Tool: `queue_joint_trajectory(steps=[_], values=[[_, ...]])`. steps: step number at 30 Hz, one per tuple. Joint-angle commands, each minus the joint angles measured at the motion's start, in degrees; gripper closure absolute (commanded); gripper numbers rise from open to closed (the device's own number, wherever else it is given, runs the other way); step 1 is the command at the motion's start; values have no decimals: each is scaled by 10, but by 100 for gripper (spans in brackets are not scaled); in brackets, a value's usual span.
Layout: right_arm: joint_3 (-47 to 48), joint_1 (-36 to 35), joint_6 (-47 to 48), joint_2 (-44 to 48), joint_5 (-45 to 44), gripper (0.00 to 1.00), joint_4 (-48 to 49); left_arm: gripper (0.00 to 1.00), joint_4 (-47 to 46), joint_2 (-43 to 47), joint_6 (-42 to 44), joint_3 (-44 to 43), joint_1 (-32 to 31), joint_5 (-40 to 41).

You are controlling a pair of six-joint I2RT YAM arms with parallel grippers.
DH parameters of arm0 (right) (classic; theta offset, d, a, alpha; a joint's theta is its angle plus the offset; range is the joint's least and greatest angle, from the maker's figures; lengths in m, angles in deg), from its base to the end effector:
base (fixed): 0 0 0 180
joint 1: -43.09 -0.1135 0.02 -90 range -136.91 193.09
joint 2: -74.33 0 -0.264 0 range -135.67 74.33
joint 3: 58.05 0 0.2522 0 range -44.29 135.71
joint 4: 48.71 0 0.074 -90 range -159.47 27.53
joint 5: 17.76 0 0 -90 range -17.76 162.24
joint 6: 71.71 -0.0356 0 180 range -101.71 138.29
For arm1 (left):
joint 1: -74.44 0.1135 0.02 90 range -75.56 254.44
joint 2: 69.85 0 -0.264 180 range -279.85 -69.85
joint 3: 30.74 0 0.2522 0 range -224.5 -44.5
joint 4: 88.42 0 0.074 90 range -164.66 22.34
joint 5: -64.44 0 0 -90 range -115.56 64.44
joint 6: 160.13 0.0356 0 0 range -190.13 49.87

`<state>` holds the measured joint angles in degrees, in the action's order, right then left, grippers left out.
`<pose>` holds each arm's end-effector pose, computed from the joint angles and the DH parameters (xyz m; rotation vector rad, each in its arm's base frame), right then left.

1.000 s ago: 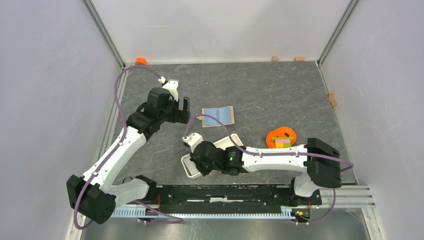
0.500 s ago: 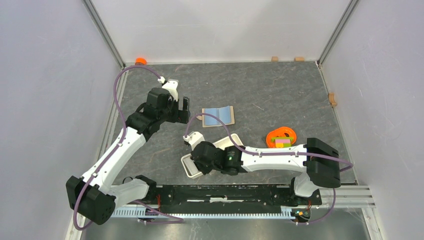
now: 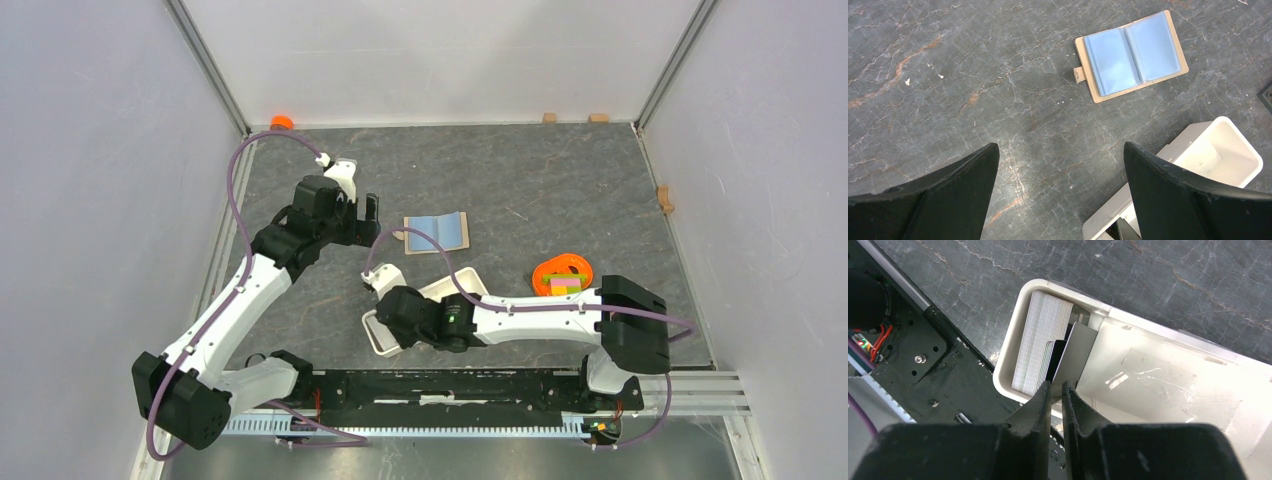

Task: Put the credit cards into the card holder
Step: Pick up the credit card from the storage box.

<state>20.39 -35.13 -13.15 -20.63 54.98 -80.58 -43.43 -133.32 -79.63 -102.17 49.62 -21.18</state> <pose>0.0831 0.3467 0.2241 -0.8370 2.2886 0.5430 0.2183 -0.0980 0.3187 0.2546 2.2114 -0.2459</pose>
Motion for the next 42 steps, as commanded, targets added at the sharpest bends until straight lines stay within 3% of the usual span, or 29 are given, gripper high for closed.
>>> queue_joint_trajectory(steps=[1,9,23,31,38,42], values=[[29,-6,-6,-18,-65,82,-41,0,-17,12,16,4,3,-4],[36,-15,-19,-10,-137,79,-70,0,-17,13,14,4,3,-3],[37,-15,3,-36,-153,77,-15,0,-18,13,13,3,3,-2],[33,-15,2,-46,-163,69,7,0,-18,13,13,4,3,-1],[40,-15,-9,-46,-176,71,-8,0,-18,13,13,5,3,0],[9,-15,-7,-10,-147,63,42,0,-19,13,13,4,3,1]])
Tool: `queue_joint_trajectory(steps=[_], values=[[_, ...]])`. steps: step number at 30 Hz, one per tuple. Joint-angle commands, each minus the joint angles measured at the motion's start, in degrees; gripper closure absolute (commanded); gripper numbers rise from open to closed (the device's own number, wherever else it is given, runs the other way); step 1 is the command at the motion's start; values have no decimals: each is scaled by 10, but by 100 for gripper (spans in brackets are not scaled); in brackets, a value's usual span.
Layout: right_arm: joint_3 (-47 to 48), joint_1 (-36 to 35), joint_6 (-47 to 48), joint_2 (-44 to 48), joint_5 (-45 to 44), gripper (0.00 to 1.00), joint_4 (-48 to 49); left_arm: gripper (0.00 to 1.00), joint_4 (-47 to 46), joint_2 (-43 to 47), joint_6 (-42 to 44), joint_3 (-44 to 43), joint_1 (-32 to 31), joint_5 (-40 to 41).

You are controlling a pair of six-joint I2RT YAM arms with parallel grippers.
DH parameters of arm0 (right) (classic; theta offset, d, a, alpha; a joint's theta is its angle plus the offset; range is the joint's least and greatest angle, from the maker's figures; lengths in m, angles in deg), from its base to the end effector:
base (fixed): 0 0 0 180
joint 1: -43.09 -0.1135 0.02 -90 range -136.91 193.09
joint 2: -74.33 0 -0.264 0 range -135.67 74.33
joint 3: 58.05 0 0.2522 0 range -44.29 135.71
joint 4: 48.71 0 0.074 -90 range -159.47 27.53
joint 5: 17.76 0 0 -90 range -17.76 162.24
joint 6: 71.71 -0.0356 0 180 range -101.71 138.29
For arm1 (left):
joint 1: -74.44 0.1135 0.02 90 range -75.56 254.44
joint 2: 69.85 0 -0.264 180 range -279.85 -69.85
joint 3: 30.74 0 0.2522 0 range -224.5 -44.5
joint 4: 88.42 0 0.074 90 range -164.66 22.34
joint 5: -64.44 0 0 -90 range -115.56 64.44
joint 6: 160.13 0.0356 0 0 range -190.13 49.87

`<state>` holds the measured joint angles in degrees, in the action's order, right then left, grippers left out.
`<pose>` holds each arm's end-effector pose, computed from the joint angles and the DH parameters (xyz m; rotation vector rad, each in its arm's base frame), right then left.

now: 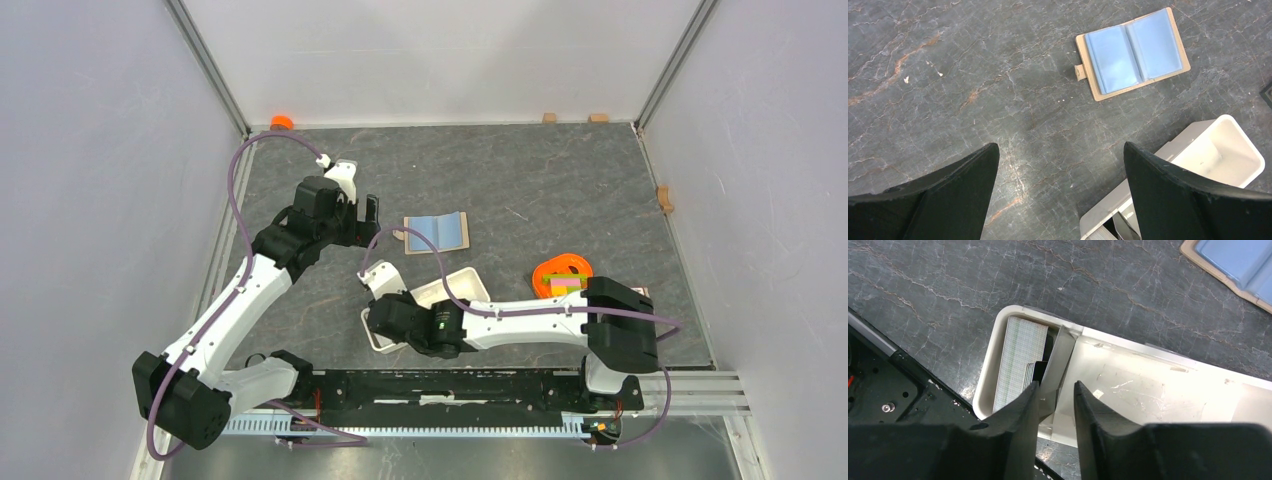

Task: Put the credit cards into the card holder
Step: Pick up the credit card from the storage box.

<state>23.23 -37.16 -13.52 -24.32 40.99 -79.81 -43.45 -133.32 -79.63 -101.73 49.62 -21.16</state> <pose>0.0808 0.3612 0.2210 -0.7144 2.1770 0.3604 0.2181 -0.0979 0.3161 0.2556 2.2185 -0.2433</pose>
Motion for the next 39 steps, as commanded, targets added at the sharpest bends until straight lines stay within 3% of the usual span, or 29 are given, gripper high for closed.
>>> queue_joint_trajectory(steps=[1,13,25,39], values=[[-26,6,-4,35,-1,60,44,0,-19,13,12,0,3,-1],[-30,5,-2,50,6,57,90,0,-19,13,12,1,3,0],[20,8,3,-15,-11,55,80,0,-19,14,10,1,3,11],[55,24,11,-67,-26,62,84,0,-15,16,6,-1,4,21]])
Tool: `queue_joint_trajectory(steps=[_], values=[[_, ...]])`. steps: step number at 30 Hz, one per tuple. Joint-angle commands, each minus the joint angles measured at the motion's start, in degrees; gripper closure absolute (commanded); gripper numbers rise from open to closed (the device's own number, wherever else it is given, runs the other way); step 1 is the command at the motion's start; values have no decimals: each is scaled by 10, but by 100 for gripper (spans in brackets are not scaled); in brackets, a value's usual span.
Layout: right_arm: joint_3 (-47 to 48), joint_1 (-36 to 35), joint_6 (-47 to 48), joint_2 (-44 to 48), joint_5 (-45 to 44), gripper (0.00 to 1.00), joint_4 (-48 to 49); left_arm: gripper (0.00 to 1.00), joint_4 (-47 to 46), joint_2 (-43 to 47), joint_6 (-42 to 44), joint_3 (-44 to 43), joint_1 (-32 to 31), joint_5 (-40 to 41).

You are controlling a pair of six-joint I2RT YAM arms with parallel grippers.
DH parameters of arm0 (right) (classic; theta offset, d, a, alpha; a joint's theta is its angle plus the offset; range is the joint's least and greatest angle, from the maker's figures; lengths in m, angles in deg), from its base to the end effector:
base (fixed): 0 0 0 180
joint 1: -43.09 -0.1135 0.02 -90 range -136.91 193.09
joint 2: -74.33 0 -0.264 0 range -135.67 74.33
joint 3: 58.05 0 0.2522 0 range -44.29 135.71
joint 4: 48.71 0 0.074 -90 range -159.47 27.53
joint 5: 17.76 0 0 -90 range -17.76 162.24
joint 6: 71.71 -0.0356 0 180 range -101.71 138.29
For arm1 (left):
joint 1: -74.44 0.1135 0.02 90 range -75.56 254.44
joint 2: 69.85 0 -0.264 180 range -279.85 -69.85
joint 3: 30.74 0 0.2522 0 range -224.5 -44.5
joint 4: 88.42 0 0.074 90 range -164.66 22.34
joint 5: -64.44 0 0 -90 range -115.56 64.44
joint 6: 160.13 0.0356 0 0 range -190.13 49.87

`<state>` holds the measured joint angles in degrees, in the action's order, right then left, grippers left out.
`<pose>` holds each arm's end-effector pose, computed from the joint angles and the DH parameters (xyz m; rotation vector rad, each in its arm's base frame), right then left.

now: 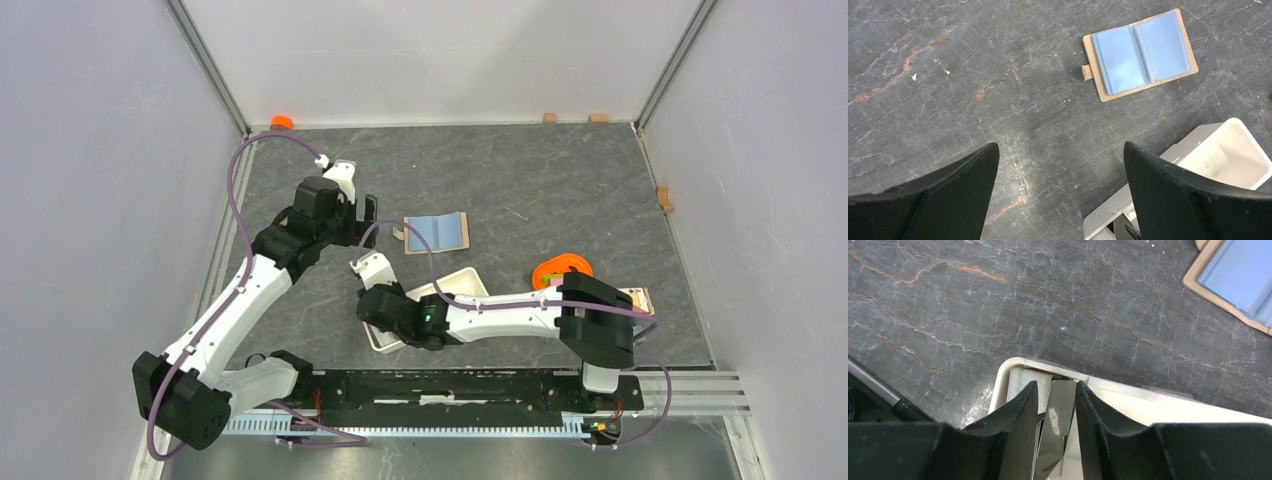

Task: Put the credit cards into the card holder
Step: Pick up the credit card from the storage box.

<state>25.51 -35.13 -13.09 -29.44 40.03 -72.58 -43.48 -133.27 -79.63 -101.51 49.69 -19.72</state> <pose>0.0991 0.3821 0.2104 -0.6311 2.1378 0.3977 0.2183 -0.0966 0.3151 0.2405 2.2184 -0.2145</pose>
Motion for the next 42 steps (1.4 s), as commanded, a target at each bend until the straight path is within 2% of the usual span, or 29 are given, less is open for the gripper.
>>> queue_joint_trajectory(steps=[1,8,12,20,27,29,32,35,40,42], values=[[36,3,7,-19,-16,63,10,0,-15,16,6,-3,3,6],[37,3,2,-17,-22,78,4,0,-15,17,7,-3,4,6],[25,3,1,1,-30,100,24,0,-15,18,7,-3,3,5],[2,3,9,67,-55,100,22,0,-16,20,7,-1,4,21],[-64,6,16,180,-94,100,-47,0,-17,27,6,1,12,62],[-83,25,19,205,-91,100,-73,0,-18,27,4,2,20,65],[-119,81,54,247,-26,100,-70,0,-24,30,10,5,23,49],[-147,143,115,293,91,100,-30,0,-52,42,30,20,22,-41],[-169,296,186,361,312,100,7,2,-111,68,68,51,19,-278],[-161,369,205,366,460,100,5,2,-130,61,71,59,10,-385]])
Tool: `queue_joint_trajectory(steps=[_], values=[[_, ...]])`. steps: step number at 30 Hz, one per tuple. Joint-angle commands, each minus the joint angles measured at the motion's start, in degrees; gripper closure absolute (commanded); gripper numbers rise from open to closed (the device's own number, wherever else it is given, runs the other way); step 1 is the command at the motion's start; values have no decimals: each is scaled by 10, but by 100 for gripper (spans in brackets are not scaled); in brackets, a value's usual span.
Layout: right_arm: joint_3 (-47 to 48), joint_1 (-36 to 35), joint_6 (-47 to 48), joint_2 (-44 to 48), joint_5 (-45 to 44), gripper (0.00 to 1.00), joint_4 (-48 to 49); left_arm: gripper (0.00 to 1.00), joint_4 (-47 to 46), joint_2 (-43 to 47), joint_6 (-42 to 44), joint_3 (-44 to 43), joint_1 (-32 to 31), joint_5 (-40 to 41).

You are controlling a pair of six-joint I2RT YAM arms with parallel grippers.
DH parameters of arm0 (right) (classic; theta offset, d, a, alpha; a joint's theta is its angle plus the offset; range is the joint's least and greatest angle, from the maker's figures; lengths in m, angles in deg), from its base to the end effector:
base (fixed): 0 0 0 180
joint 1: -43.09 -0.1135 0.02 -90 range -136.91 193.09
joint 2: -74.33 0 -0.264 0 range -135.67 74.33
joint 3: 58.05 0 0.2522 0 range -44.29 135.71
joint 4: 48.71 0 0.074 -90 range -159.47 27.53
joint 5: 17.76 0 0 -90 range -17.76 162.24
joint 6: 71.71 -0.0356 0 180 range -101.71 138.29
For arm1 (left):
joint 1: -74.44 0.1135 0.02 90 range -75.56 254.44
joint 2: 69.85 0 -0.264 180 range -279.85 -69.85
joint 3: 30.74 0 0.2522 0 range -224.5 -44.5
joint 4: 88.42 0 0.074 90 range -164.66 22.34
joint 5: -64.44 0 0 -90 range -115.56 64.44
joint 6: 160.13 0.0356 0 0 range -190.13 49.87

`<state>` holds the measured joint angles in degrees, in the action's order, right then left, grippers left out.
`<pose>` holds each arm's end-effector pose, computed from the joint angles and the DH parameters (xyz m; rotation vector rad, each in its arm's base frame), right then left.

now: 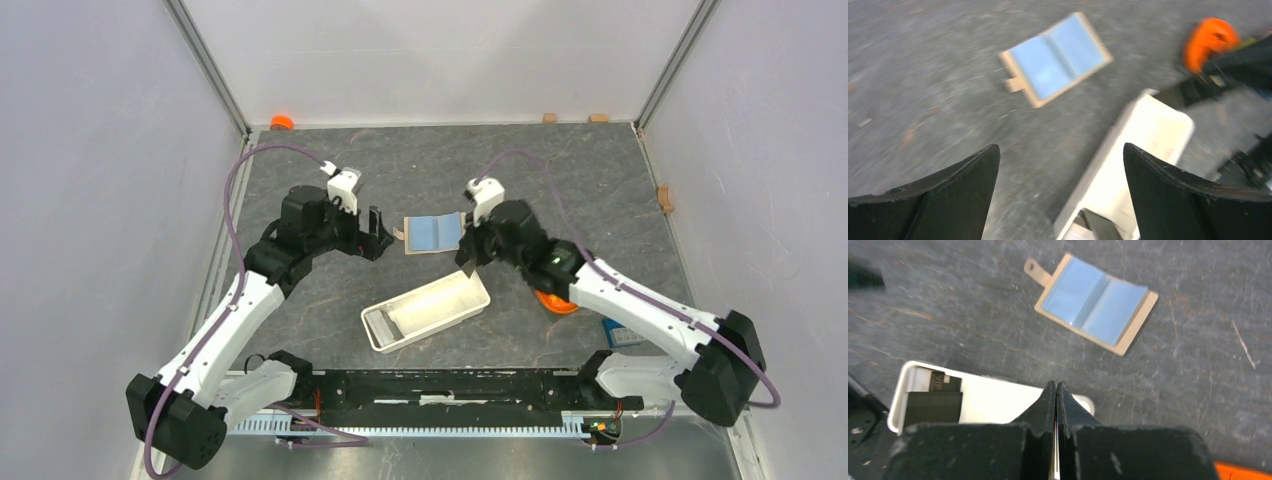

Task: Put the credit cards into the card holder
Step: Pick up the credit card from the storage box, then insert the credit card into the card holder.

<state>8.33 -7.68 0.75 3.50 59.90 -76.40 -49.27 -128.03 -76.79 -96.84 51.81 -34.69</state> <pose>0.1810 0.2096 0.2854 -0.4918 2.0976 0.4750 0.2045 -0.0914 0.3160 0.3930 2.1080 -0.4705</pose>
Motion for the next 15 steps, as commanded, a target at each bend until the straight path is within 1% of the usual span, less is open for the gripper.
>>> queue_joint_trajectory(steps=[1,3,5,9,11,15], values=[[19,125,73,34,313,100,37,2,-77,0,43,13,-19,-277],[40,167,84,20,420,100,21,2,-77,-20,43,11,-43,-328],[51,192,92,6,537,100,16,2,-79,-36,43,11,-71,-353],[54,199,87,-7,670,100,30,0,-72,-54,47,10,-103,-346],[42,198,62,-5,709,100,65,0,-72,-60,44,8,-110,-335],[28,198,38,-4,735,100,98,0,-79,-71,34,9,-137,-353]])
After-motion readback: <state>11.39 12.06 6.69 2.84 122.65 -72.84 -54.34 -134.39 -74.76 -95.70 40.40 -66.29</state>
